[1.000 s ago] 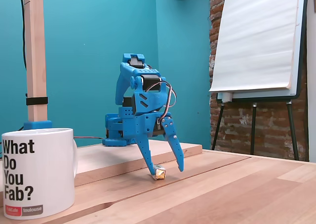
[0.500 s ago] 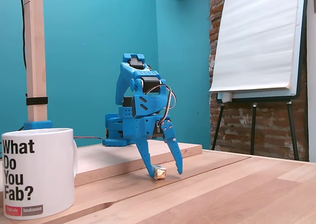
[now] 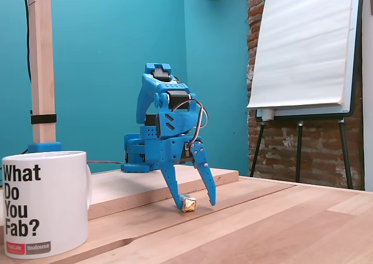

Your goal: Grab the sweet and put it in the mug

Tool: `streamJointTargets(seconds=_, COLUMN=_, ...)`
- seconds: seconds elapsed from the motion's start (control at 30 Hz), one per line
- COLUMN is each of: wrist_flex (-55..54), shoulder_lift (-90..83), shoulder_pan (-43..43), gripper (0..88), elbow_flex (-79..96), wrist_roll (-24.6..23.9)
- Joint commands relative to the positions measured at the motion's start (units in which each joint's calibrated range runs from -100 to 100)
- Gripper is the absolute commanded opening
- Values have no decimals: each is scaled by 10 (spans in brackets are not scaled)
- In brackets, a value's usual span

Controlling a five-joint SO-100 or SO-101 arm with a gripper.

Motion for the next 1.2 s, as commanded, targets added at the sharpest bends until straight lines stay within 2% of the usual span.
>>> streamJointTargets(seconds=0.0, wrist_flex=-6, shoulder_lift=-11, shoulder_pan=-7, gripper=254, elbow_flex=-3, wrist_roll=3)
streamJointTargets(seconds=0.2, wrist_flex=-6, shoulder_lift=-11, shoulder_pan=-8, gripper=226, elbow_flex=-3, wrist_roll=3)
streamJointTargets(seconds=0.4, wrist_flex=-6, shoulder_lift=-11, shoulder_pan=-10, gripper=70, elbow_flex=-3, wrist_roll=3)
streamJointTargets(seconds=0.53, wrist_flex=-6, shoulder_lift=-11, shoulder_pan=-10, gripper=0, elbow_flex=-3, wrist_roll=3)
streamJointTargets(seconds=0.9, wrist_flex=-6, shoulder_lift=-27, shoulder_pan=-9, gripper=0, elbow_flex=-19, wrist_roll=-2)
streamJointTargets(seconds=1.17, wrist_flex=-6, shoulder_lift=-145, shoulder_pan=-2, gripper=0, elbow_flex=-93, wrist_roll=-2)
